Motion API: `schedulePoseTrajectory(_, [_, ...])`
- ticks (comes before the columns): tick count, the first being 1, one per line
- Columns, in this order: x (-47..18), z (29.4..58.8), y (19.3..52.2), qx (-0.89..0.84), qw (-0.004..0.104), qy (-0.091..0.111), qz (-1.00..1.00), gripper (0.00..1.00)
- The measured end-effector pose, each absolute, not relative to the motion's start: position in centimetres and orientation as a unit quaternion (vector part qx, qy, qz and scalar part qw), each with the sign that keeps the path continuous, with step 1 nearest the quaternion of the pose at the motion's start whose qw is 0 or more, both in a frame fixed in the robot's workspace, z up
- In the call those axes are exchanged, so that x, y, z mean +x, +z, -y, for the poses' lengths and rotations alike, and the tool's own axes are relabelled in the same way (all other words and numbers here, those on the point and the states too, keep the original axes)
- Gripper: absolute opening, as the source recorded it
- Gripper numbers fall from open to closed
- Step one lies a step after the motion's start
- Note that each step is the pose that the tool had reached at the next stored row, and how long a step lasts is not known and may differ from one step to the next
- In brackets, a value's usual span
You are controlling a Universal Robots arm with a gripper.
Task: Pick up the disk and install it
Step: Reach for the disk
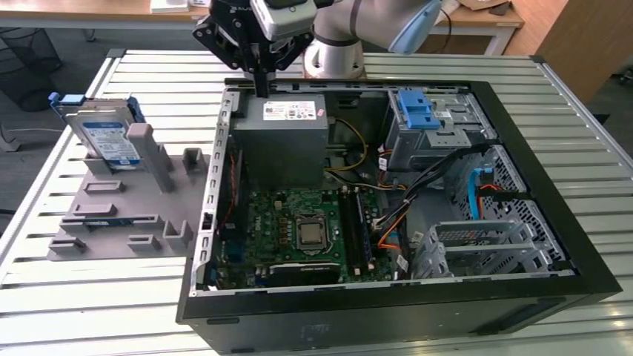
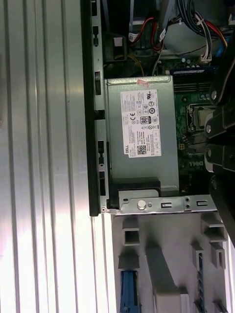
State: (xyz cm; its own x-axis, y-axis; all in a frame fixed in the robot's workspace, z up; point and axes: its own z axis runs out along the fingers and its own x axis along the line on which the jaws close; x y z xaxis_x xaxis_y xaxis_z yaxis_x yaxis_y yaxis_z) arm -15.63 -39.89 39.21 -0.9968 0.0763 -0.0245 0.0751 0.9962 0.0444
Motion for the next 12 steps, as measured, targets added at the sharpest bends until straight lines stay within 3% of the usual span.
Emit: schedulePoseTrajectory(12, [-16.11, 39.89, 39.18, 0.038, 0.013, 0.022, -0.999, 0.11])
